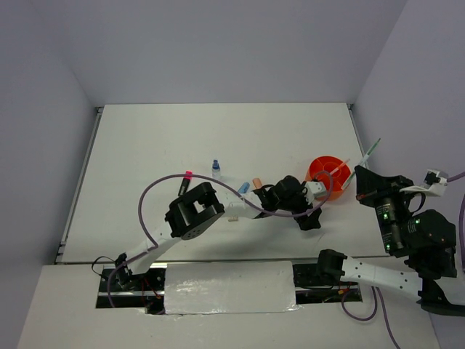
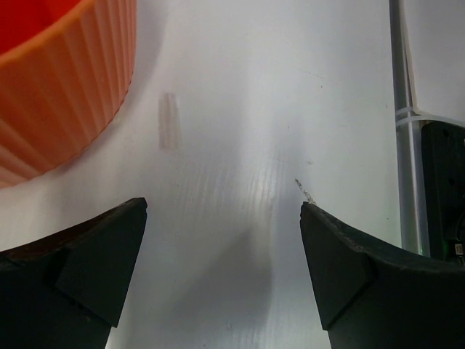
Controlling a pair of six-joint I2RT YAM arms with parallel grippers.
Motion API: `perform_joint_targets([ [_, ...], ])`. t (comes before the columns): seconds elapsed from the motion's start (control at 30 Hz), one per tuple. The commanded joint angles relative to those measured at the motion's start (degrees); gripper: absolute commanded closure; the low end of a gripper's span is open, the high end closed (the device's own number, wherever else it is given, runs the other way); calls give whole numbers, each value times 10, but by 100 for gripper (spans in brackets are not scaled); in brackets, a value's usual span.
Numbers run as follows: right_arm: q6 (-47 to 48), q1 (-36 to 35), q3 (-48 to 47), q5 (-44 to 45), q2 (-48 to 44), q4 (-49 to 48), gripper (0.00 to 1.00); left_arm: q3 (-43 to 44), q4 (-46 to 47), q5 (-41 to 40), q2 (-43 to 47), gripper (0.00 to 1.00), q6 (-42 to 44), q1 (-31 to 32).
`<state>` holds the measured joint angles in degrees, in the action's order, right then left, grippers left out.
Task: Sort the stationery into containers
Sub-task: Close the pen cap on the pen.
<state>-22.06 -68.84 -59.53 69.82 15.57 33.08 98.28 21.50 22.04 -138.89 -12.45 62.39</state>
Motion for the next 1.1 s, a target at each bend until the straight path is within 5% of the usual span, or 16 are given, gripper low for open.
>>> perform_joint_targets([
  [0.0, -9, 0, 2, -6, -5, -12, 100, -45, 81, -17, 41, 1, -31, 2],
  [0.6, -3, 0, 17, -16, -2, -13, 100, -81, 268, -52, 20, 1, -46, 23],
  [0.77, -12, 0, 11, -28, -7, -2, 100, 15, 211, -69, -41, 2, -31, 27],
  [1.07, -4, -1, 13, -41, -11, -10, 100, 62, 172, -80, -75, 8, -27, 27],
])
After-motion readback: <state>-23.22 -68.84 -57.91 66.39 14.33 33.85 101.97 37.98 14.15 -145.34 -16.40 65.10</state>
